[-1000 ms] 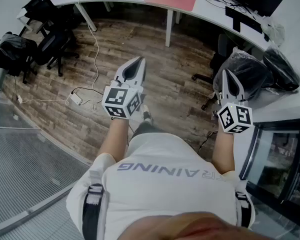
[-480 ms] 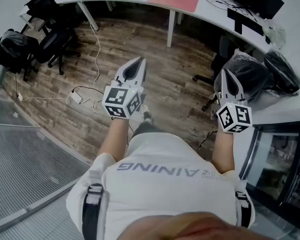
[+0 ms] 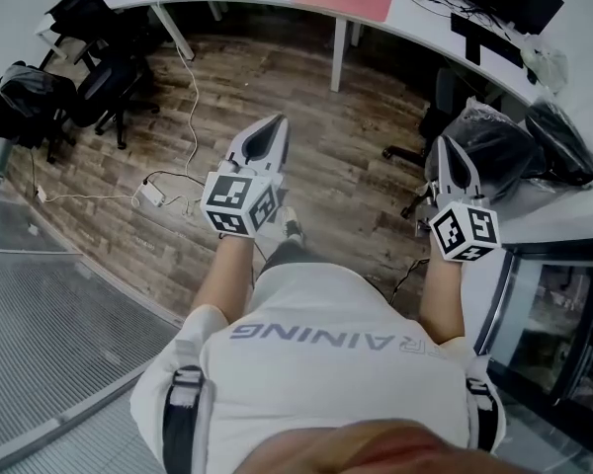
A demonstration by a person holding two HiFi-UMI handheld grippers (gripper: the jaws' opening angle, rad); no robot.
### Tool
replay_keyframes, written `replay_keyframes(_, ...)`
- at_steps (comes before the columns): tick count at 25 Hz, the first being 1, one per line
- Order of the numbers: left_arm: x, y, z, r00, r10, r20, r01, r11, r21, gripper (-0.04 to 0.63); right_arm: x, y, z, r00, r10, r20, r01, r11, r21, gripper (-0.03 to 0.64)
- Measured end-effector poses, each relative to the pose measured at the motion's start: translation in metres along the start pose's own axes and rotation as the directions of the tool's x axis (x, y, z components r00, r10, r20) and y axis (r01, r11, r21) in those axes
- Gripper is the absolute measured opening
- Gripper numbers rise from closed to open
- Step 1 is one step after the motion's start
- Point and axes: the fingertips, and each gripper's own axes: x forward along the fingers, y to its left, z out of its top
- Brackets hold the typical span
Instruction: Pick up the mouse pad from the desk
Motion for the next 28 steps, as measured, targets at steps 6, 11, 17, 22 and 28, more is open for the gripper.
replay_keyframes(6,0.019,0.019,-0.002,1.000,0.003,-0.012,-0.003,1.000,-0.011,0.034,0.025,-0.004,-0.009,1.000,-0.005,-0.025,0.005,1.000,0.008,0.023)
replay_keyframes(11,0.043,0.045,0.001,1.000,0.000,-0.009,0.000,1.000,-0.022,0.034,0.063,-0.003,-0.011,0.999,0.003,-0.042,-0.003,1.000,0.004,0.023)
replay_keyframes(17,0.081,0.085,0.012,1.000,-0.010,-0.003,0.010,0.999,-0.030,0.034,0.121,0.001,-0.007,0.999,0.009,-0.049,-0.010,1.000,-0.014,0.023)
replay_keyframes(22,0.107,0.125,0.021,1.000,-0.031,-0.001,0.031,0.999,-0.028,0.034,0.169,0.011,-0.009,0.998,-0.009,-0.063,0.007,1.000,-0.022,0.023)
replay_keyframes(28,0.135,0.163,0.023,0.998,-0.067,-0.014,0.067,0.998,-0.020,0.034,0.217,0.022,-0.016,0.996,-0.041,-0.074,0.038,0.999,-0.032,0.023)
